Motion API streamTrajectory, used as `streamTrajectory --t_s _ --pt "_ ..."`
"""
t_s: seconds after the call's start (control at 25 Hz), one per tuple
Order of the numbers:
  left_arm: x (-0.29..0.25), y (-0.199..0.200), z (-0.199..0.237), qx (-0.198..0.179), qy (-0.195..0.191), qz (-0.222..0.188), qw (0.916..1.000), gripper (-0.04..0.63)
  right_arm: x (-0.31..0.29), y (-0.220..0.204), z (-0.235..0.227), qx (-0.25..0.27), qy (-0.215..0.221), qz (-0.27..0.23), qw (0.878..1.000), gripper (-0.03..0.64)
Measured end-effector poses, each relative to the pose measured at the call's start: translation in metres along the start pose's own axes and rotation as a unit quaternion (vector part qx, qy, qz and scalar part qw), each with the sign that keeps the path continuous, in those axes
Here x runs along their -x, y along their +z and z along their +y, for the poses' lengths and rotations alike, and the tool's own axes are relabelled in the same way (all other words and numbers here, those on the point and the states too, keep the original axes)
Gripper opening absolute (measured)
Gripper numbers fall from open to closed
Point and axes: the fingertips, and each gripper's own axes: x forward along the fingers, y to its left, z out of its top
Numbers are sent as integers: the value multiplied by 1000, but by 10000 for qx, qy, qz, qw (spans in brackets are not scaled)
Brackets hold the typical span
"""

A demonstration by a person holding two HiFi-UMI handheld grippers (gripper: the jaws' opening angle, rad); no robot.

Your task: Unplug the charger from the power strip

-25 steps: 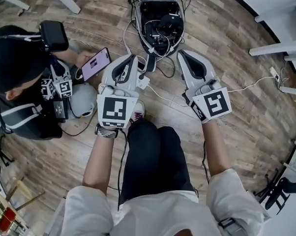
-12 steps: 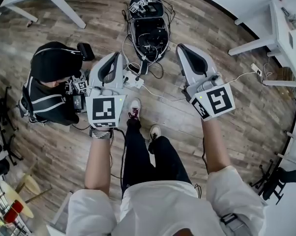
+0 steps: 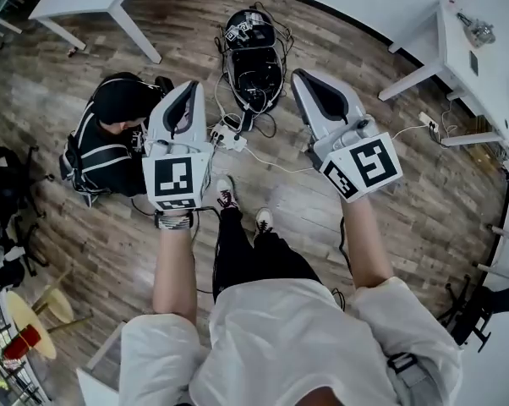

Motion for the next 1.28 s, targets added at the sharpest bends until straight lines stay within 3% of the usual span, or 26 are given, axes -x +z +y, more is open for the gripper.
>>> streamTrajectory --t_s 0.4,0.56,0.88,1.28 --pt "58 44 -24 -4 134 26 9999 6 43 51 24 63 -90 -136 9998 2" --pt "68 60 -19 -49 123 -108 9999 6 48 67 38 352 -148 -107 9992 2" --pt "83 74 -20 -168 -27 -187 9997 6 53 72 61 464 -105 -52 9989 2" --pt "85 63 -15 -57 -182 -117 9997 6 47 58 69 578 -298 162 9978 2"
